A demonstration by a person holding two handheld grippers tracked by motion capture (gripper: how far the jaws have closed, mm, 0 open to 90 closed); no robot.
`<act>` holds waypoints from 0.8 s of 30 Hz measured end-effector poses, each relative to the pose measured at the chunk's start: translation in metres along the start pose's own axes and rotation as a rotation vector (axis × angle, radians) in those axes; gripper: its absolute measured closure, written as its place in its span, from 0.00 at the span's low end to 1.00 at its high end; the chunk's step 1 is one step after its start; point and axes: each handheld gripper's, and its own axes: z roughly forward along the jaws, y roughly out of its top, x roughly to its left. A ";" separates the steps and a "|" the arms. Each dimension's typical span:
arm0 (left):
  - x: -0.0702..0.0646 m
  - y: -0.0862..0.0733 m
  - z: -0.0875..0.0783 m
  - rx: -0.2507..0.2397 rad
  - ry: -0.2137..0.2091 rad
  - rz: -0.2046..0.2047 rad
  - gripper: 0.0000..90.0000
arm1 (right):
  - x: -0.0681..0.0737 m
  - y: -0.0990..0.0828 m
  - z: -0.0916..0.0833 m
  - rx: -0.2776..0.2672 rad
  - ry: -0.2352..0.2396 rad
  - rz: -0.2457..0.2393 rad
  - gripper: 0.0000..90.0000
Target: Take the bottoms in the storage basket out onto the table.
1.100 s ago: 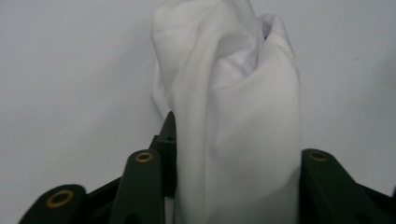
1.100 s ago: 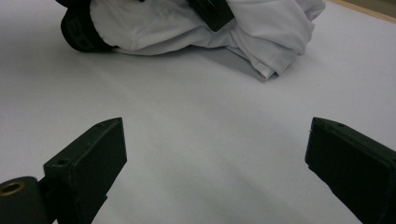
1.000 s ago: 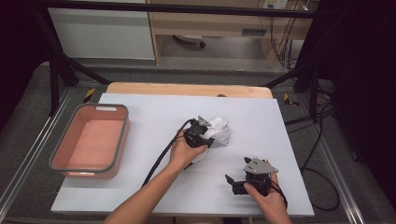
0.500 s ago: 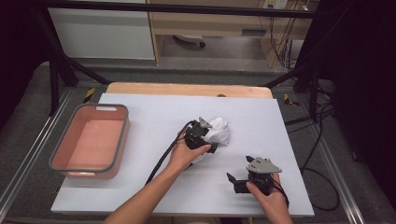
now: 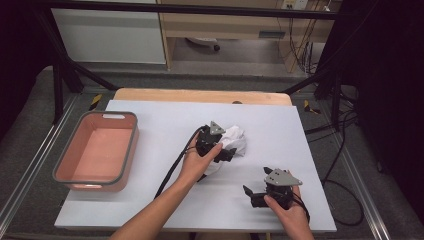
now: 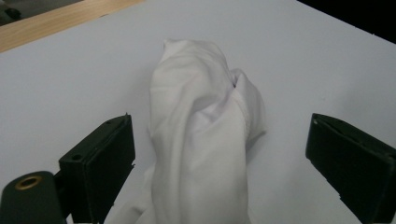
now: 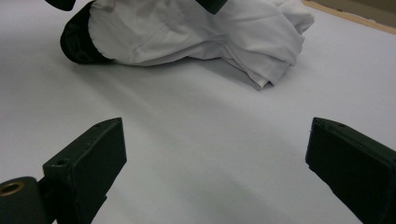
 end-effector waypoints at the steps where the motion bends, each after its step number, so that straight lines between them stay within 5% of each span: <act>1: 0.001 0.000 -0.001 -0.001 0.002 -0.003 0.09 | 0.000 0.000 0.000 -0.002 -0.002 0.000 0.06; 12: 0.002 0.000 -0.020 0.017 -0.025 -0.026 0.07 | 0.003 0.004 0.005 -0.012 0.017 0.013 0.06; 24: 0.007 0.004 -0.028 -0.010 -0.006 -0.014 0.08 | 0.002 0.002 0.004 -0.018 0.016 0.024 0.06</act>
